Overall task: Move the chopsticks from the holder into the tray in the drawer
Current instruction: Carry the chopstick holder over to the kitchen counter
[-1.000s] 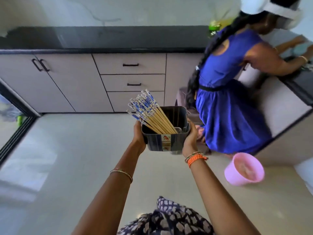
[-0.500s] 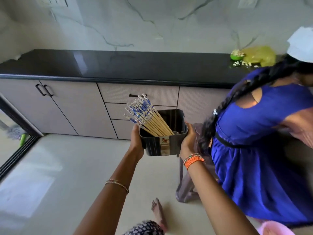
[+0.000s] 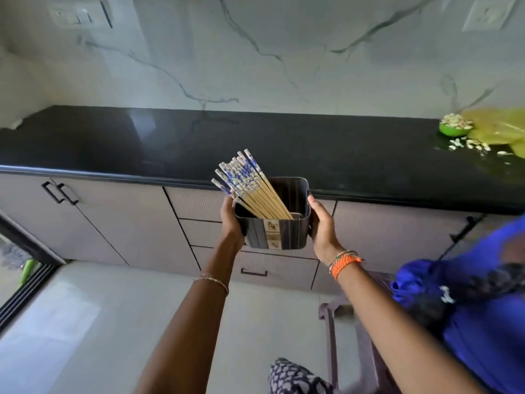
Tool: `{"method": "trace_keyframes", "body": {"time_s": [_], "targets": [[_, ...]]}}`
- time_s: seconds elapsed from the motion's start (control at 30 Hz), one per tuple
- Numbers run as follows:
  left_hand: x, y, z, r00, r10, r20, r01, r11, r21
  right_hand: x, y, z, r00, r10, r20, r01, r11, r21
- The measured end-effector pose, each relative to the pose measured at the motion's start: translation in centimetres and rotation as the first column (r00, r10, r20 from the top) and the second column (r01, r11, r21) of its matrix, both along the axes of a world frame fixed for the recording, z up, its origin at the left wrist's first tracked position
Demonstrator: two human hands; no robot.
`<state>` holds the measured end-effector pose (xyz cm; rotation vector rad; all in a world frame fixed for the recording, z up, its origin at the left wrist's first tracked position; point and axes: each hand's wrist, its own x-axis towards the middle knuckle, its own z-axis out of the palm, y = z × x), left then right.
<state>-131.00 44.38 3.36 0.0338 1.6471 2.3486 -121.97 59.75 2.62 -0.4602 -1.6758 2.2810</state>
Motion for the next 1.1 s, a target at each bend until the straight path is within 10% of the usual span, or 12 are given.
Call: {"method": "trace_keyframes", "body": {"time_s": [0.43,1.1], "targets": [[-28.1,6.7,1.1,0.991,-0.117,0.071,0.118,0.993,-0.01,-28.5,3.6,1.5,0.938,-0.347,-0.01,0.341,0.925,-0.168],[-35.1,9.1,-0.9,0.932,-0.266,0.246,0.301,0.946,-0.117,-34.5,8.1,1.3,0.831,-0.514,0.213,0.549,0.82,-0.16]]}}
